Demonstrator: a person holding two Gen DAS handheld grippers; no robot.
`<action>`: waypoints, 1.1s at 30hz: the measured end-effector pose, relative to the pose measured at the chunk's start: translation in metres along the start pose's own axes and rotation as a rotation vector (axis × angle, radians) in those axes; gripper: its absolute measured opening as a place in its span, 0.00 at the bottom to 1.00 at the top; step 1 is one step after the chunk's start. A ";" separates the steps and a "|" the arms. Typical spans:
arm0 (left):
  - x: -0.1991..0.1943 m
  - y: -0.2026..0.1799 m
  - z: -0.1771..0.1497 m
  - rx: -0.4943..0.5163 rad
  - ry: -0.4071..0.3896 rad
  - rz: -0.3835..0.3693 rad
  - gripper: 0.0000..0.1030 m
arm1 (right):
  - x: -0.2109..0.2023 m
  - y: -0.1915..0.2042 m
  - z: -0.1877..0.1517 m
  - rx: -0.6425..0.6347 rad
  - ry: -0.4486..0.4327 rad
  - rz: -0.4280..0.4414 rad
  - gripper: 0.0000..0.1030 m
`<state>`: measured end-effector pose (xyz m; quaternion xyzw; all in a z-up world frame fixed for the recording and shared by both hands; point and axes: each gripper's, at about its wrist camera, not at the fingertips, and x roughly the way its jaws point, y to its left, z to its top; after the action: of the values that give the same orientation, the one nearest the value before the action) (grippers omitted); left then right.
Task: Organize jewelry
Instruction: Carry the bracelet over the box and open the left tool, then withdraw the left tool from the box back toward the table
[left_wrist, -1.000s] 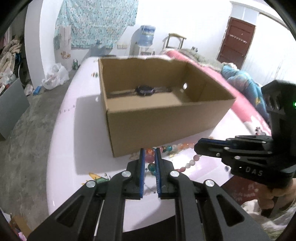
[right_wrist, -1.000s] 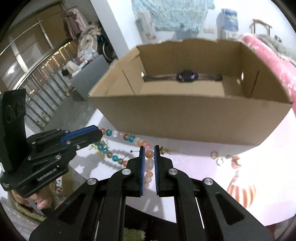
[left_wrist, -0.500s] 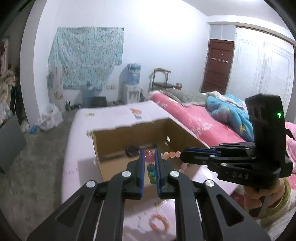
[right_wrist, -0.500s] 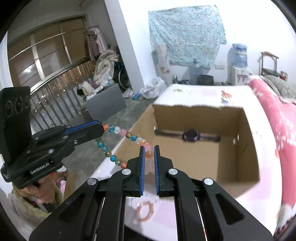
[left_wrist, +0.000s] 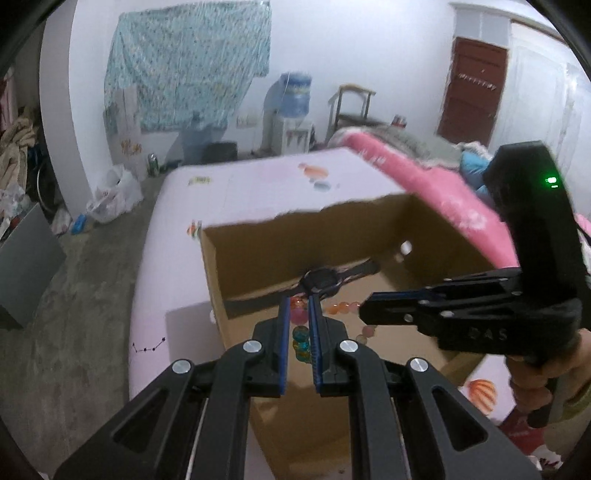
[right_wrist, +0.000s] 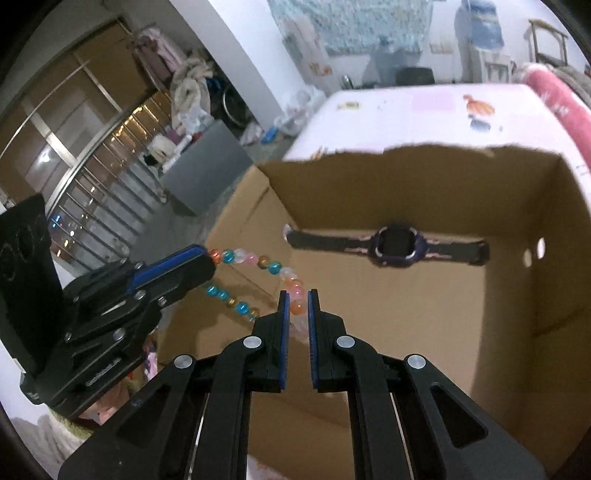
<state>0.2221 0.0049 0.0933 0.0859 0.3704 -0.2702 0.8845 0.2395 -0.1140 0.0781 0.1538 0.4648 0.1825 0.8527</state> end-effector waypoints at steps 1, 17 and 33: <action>0.004 0.002 -0.001 0.003 0.009 0.006 0.09 | 0.004 0.001 -0.001 -0.006 0.016 -0.007 0.07; 0.004 0.005 -0.004 0.006 0.018 0.078 0.37 | -0.016 -0.005 -0.015 0.013 0.004 -0.019 0.39; -0.089 -0.018 -0.065 -0.064 -0.068 0.084 0.80 | -0.109 0.003 -0.100 0.050 -0.175 -0.098 0.66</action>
<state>0.1212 0.0493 0.1109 0.0639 0.3448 -0.2239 0.9093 0.0991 -0.1516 0.1077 0.1672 0.4001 0.1149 0.8937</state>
